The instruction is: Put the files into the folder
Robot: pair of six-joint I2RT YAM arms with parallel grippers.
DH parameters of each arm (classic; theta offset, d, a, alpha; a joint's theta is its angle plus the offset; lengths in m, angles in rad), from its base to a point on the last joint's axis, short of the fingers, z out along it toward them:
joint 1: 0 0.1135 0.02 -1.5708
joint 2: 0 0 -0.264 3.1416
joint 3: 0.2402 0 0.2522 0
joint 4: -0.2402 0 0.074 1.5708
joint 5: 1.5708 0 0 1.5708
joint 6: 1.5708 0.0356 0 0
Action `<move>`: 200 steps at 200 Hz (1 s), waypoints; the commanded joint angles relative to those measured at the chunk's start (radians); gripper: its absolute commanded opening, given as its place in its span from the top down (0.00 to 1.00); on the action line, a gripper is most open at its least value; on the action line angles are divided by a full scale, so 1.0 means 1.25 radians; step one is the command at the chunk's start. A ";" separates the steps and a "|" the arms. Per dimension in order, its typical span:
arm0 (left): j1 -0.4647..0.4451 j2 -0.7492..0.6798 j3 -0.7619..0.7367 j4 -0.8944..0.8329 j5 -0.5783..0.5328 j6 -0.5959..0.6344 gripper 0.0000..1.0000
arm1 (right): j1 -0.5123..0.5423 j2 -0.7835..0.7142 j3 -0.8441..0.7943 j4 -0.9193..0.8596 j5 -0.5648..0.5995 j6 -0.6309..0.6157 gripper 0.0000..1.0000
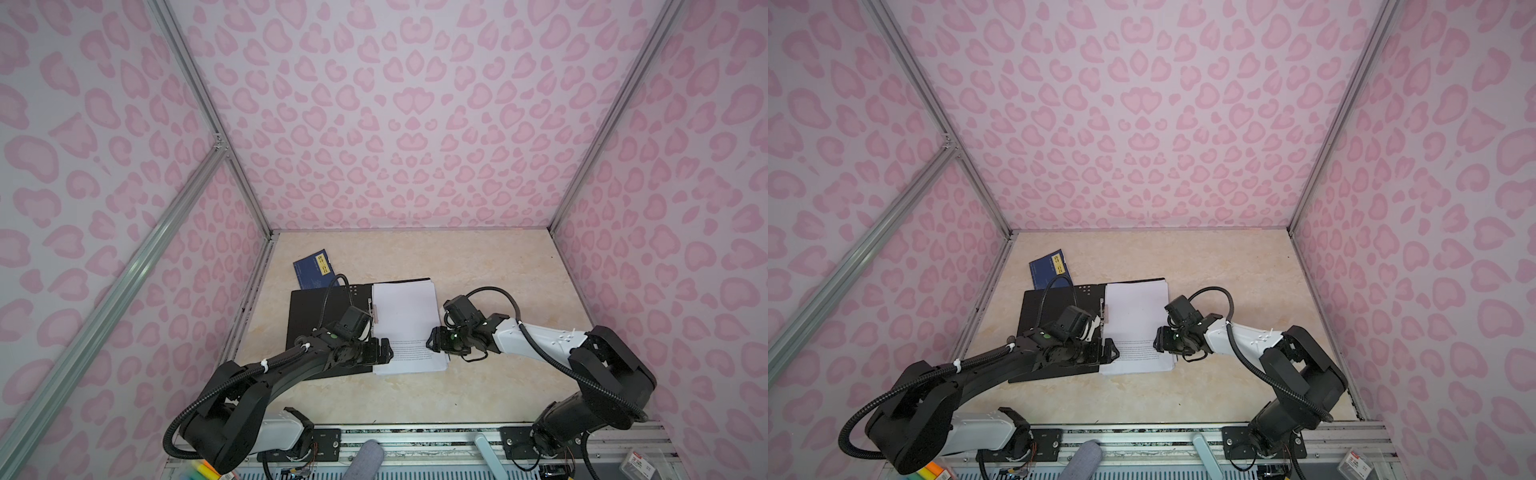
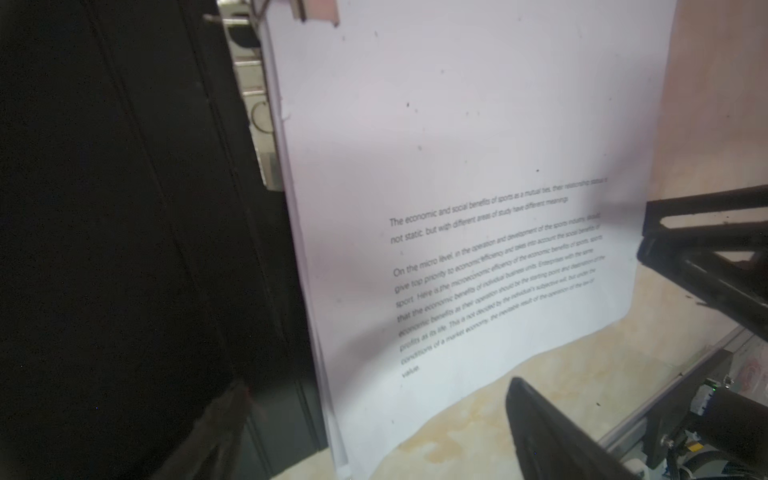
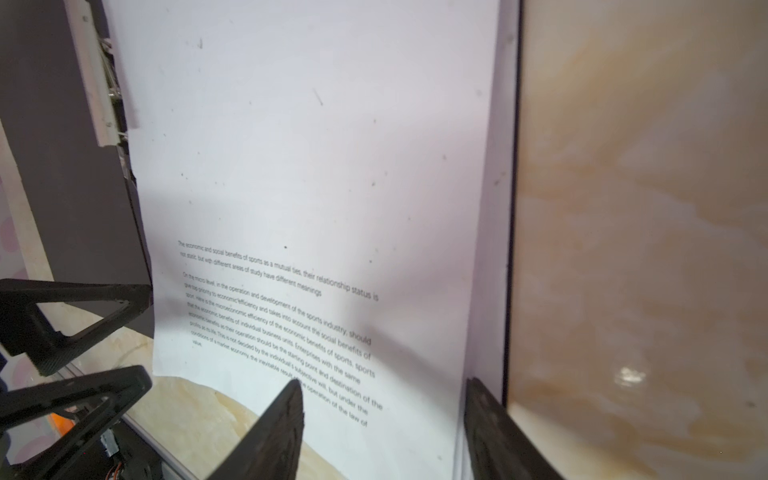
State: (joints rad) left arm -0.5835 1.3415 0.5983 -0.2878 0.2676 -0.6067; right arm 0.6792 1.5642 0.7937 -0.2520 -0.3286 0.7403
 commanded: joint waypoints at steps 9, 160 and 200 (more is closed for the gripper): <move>-0.006 0.009 -0.003 -0.004 0.026 -0.012 0.02 | 0.001 0.018 0.013 -0.040 0.045 -0.002 0.37; 0.064 -0.079 0.113 -0.133 0.008 -0.017 0.02 | 0.230 -0.060 0.045 -0.179 0.081 -0.115 0.96; 0.095 -0.031 0.094 -0.095 0.030 -0.023 0.02 | 0.281 0.017 0.055 -0.144 0.068 -0.111 0.97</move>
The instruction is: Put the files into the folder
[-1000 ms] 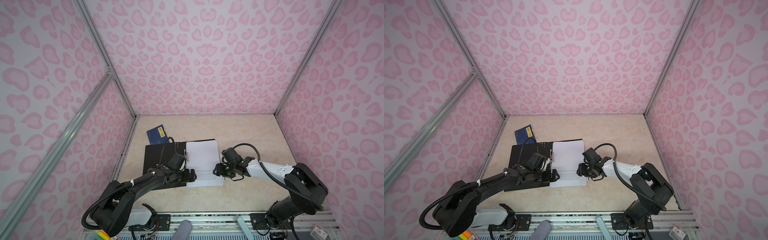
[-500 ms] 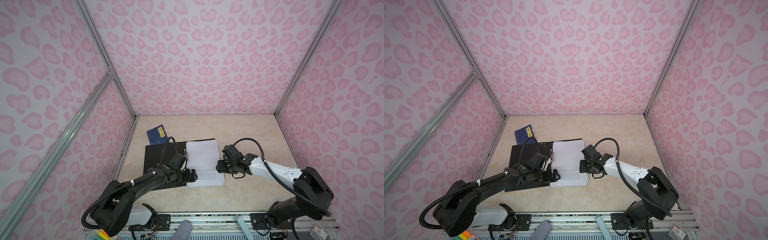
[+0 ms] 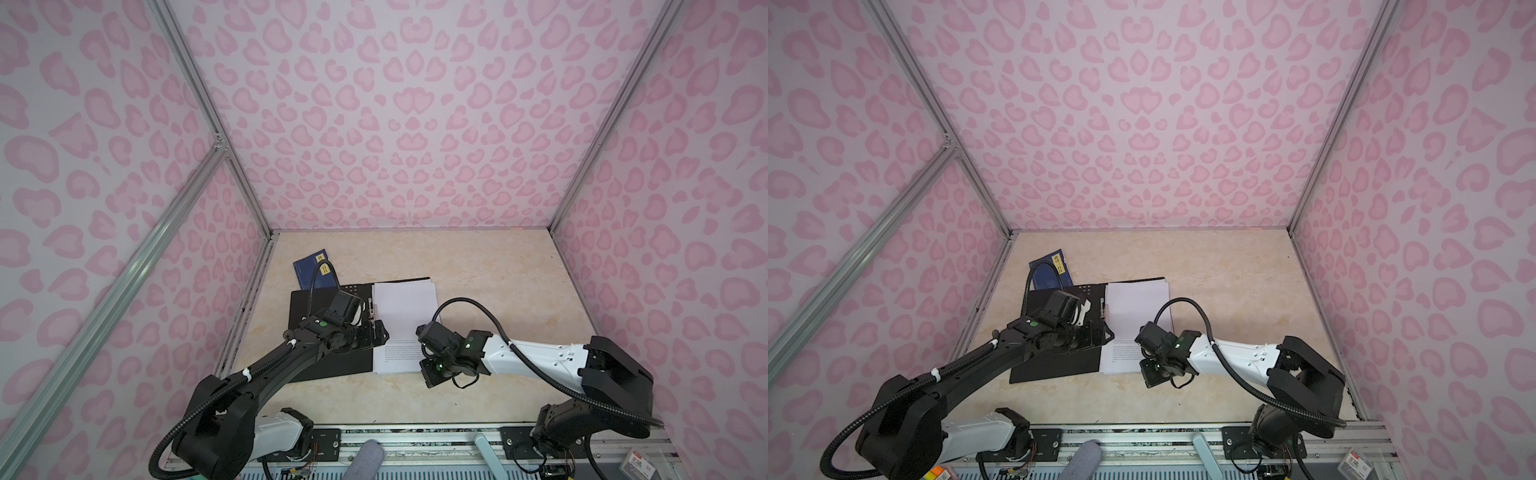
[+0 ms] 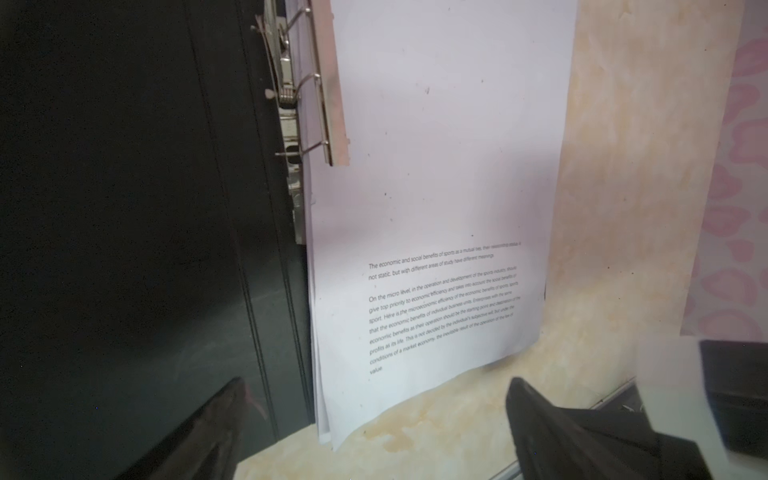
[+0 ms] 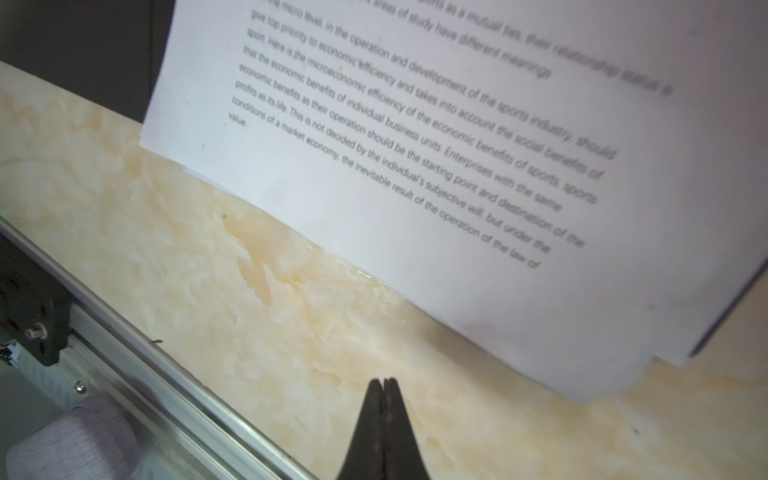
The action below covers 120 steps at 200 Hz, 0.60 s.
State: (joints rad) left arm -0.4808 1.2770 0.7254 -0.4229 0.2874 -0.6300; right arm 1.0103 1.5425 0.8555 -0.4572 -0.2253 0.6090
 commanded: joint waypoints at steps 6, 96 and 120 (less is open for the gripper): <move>0.018 0.027 -0.011 0.014 0.012 -0.005 0.02 | 0.017 0.044 0.007 0.023 -0.016 -0.005 0.97; 0.057 0.059 -0.054 0.034 0.006 0.011 0.02 | -0.008 0.113 0.035 0.001 0.048 -0.010 0.99; 0.061 0.065 -0.054 0.033 0.006 0.016 0.02 | -0.014 0.125 0.041 0.004 0.050 -0.015 0.99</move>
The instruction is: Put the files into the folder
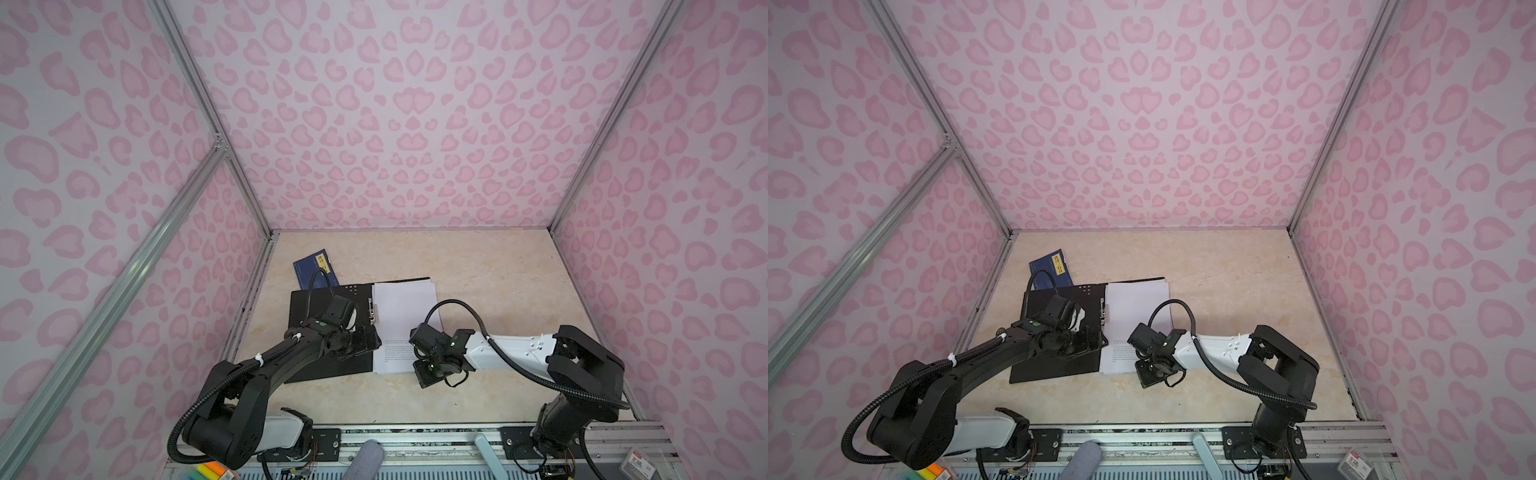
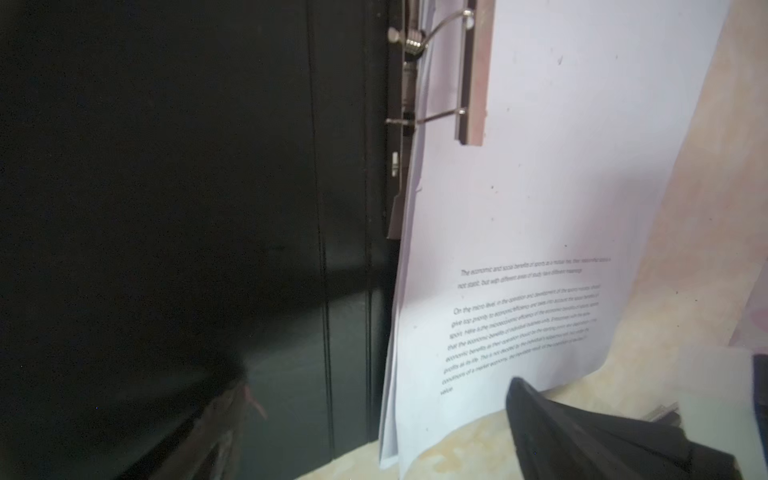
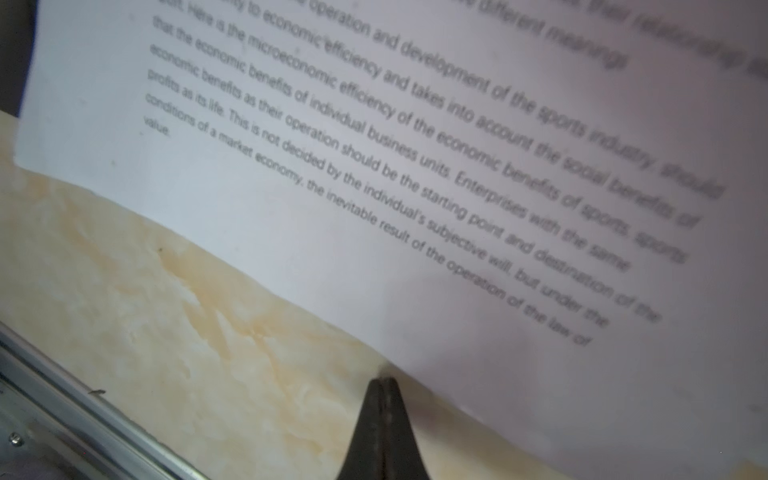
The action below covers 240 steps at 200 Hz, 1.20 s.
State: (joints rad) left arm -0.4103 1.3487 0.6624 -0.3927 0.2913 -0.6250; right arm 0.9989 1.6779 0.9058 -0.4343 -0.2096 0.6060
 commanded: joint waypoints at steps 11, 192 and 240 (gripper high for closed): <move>0.005 0.009 -0.004 0.010 0.003 0.013 0.02 | -0.005 0.022 0.006 -0.021 0.045 -0.011 1.00; 0.014 0.010 -0.002 0.010 0.018 0.017 0.02 | -0.038 0.007 0.020 -0.015 0.055 -0.030 0.95; 0.039 -0.052 0.061 -0.003 0.074 -0.010 0.02 | -0.127 -0.088 -0.004 0.026 -0.077 -0.053 0.48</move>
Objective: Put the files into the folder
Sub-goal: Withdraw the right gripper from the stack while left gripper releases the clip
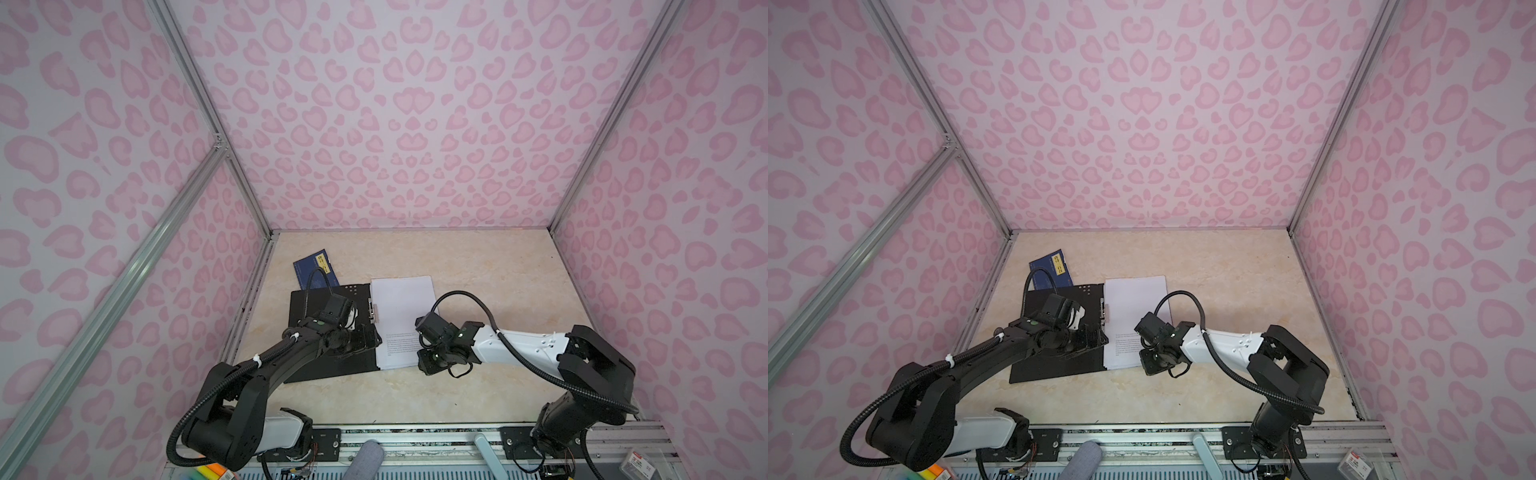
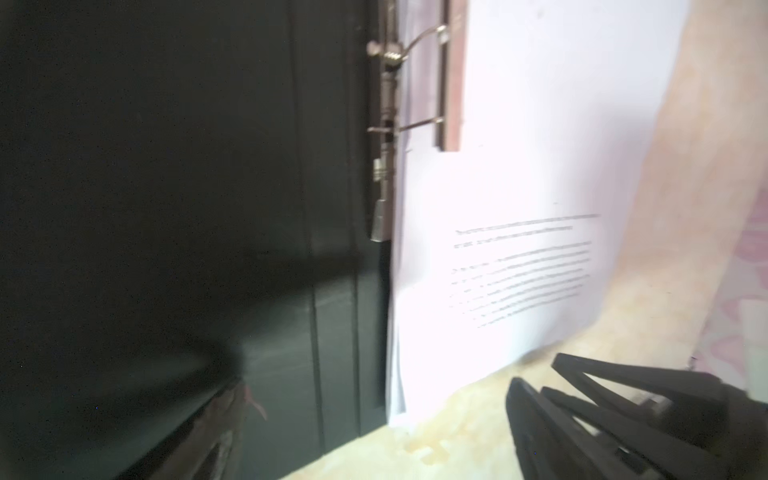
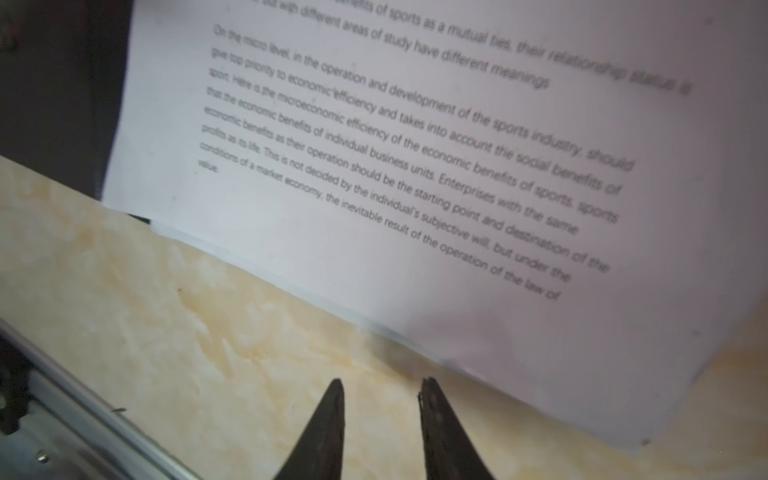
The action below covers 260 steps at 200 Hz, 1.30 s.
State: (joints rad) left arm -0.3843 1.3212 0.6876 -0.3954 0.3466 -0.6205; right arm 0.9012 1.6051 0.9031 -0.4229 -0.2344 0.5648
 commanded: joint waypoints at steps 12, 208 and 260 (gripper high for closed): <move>0.044 -0.032 0.067 -0.011 0.027 -0.013 0.02 | -0.096 -0.040 0.013 0.002 -0.041 -0.037 0.37; 0.013 0.414 0.269 0.207 0.091 -0.033 0.02 | -0.548 0.213 0.140 0.208 -0.195 -0.024 0.25; -0.067 0.410 0.271 0.222 0.074 -0.104 0.02 | -0.569 0.209 0.130 0.201 -0.181 -0.014 0.27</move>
State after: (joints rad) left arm -0.4362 1.8301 1.0294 -0.0731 0.4442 -0.6838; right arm 0.1932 1.8626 1.0748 -0.1581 -0.4793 0.5392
